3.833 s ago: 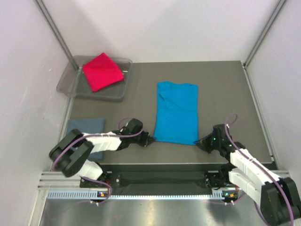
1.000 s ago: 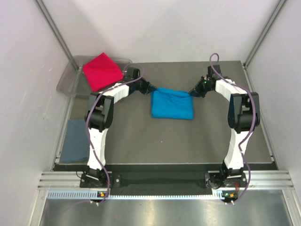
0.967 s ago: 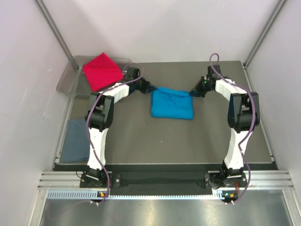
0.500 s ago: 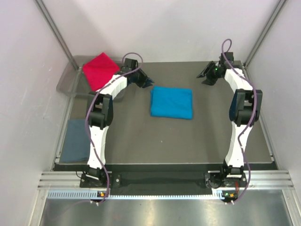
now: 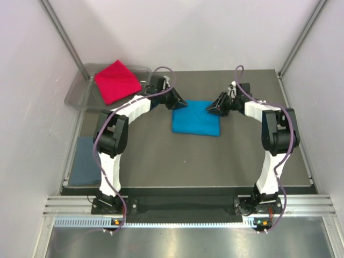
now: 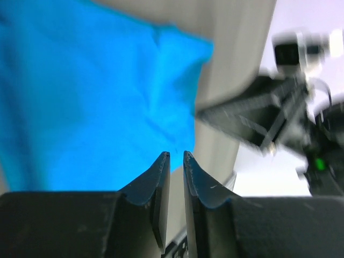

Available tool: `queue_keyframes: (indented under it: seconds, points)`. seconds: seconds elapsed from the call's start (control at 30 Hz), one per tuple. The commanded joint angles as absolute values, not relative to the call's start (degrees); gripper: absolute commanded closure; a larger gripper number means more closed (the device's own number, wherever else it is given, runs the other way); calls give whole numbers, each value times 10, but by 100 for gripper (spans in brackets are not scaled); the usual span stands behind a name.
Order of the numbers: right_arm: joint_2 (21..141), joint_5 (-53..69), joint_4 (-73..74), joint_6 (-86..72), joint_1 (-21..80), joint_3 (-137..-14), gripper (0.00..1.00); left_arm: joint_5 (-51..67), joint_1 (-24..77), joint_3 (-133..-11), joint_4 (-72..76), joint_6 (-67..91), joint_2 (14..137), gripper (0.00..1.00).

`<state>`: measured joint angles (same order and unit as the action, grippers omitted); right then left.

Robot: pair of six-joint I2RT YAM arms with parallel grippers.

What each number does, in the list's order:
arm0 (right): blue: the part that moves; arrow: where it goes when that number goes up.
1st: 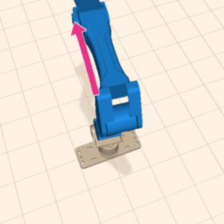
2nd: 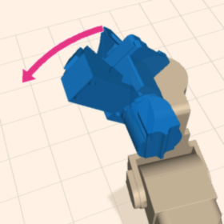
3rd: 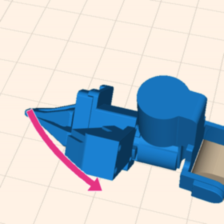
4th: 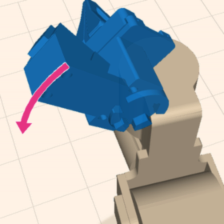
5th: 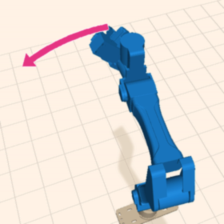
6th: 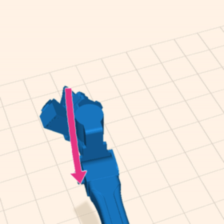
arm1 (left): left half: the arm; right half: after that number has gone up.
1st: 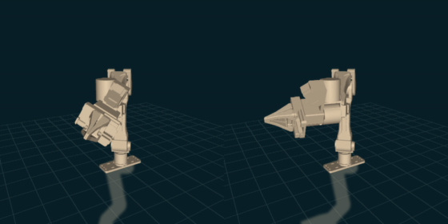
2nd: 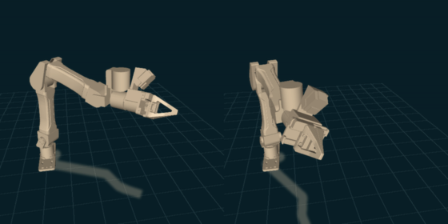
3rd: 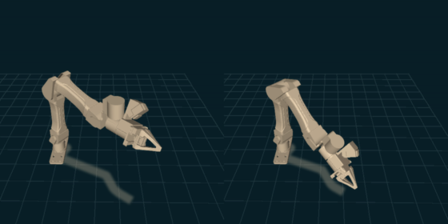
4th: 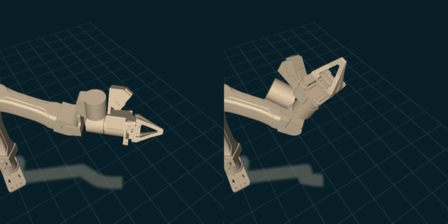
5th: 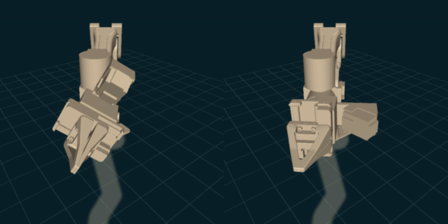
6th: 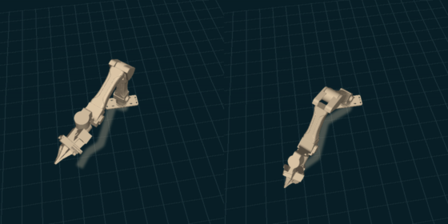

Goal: Fold and stack the t-shirts
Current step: Fold the tshirt

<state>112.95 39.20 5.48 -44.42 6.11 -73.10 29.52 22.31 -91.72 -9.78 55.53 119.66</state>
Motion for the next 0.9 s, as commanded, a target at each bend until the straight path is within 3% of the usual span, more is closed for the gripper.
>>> queue_keyframes:
  seconds: [0.0,0.1,0.37,0.63,0.87]
  points:
    - [1170,438,-127,-506,59,-735,73,340,244,-891,-5,555,1198,80]
    - [1224,451,-197,-550,55,-751,80,347,251,-842,23,551,1190,82]
    - [1325,454,-222,-590,26,-829,81,335,236,-738,4,489,1179,83]
    - [1336,460,-77,-510,4,-916,79,309,222,-699,-61,410,1146,87]
    - [1231,454,112,-391,18,-946,75,352,223,-743,-90,427,1094,83]
